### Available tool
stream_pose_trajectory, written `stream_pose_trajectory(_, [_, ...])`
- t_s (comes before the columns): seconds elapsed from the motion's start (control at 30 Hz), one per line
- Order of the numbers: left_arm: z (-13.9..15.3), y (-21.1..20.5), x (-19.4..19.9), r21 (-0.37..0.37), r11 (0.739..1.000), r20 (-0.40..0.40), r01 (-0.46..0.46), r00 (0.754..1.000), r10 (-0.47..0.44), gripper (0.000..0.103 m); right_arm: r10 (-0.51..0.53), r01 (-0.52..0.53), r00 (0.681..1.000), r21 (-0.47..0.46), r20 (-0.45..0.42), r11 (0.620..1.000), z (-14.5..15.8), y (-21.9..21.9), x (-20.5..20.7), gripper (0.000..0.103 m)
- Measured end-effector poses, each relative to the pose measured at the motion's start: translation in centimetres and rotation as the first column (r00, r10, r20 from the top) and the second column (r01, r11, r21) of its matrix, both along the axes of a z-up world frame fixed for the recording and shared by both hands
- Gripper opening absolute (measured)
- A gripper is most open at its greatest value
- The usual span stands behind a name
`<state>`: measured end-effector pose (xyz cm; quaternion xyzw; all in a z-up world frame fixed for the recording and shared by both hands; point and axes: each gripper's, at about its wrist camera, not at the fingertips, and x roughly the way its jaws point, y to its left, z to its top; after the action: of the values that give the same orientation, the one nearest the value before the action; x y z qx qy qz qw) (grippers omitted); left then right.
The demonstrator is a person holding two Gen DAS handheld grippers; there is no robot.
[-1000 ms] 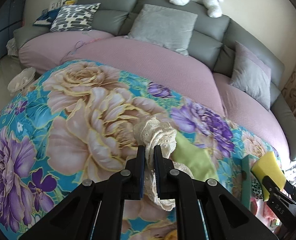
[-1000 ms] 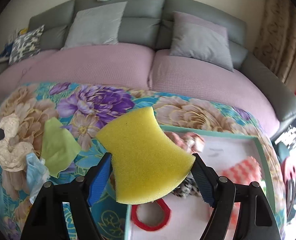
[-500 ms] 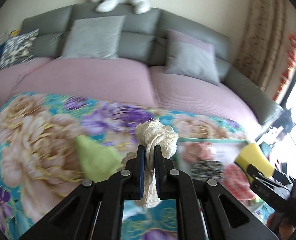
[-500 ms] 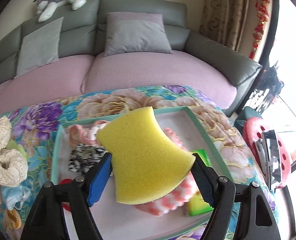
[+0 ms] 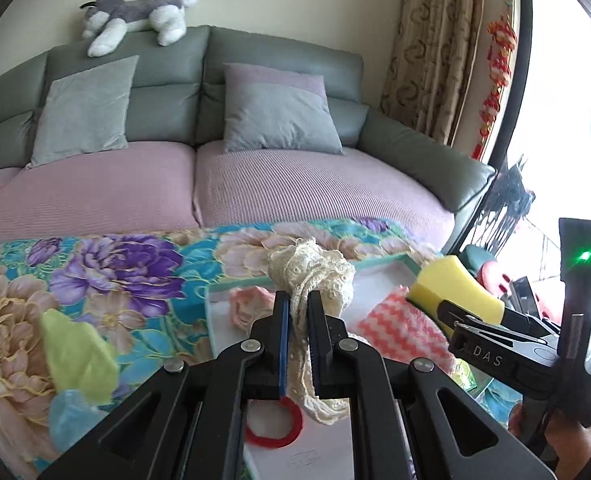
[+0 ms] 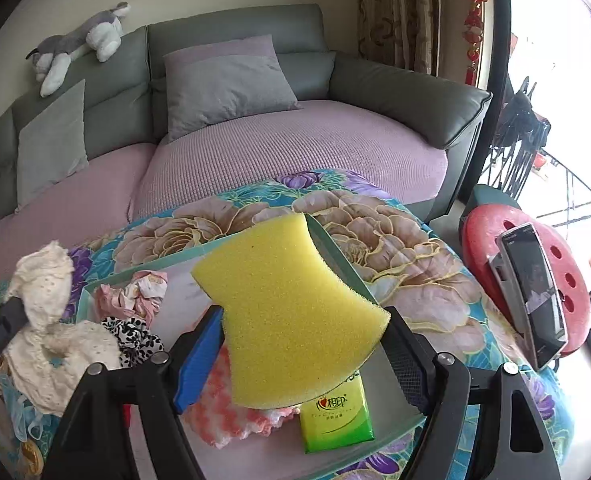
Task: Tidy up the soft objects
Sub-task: 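Carry the sponge with the right gripper to the tray while the left carries the lace, then open the left gripper to drop the lace in the tray while the right lowers the sponge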
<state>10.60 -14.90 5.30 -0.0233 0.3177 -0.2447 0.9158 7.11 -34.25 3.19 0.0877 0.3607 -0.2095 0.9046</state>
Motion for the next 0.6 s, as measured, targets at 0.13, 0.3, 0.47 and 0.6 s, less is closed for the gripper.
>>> stream_pose_trajectory(0.13, [-2.4,-1.7,1.2,0.062,0.998,-0.056,-0.004,0.998,0.007,0.009,0.026,-0.025,0.999,0.037,-0.034,0.999,-1.7,0.3,1.2,0.08])
stream_pose_trajectory(0.3, [-4.5,-2.1,2.2,0.125,0.992,-0.103,-0.023,0.994,0.036,0.009,0.045,-0.042,0.996,0.044,-0.071,0.998,-3.0,1.0,2.0,0.08])
stream_pose_trajectory(0.47, [-5.0,-1.6,2.6,0.13,0.991,-0.124,-0.033,0.991,0.049,0.009,0.048,-0.046,0.995,0.025,-0.085,0.999,-3.0,1.4,2.2,0.081])
stream_pose_trajectory(0.6, [-4.6,-1.4,2.5,0.13,0.991,-0.129,-0.03,0.991,0.047,0.042,0.057,-0.058,0.992,-0.008,-0.115,0.998,-2.9,2.0,2.3,0.084])
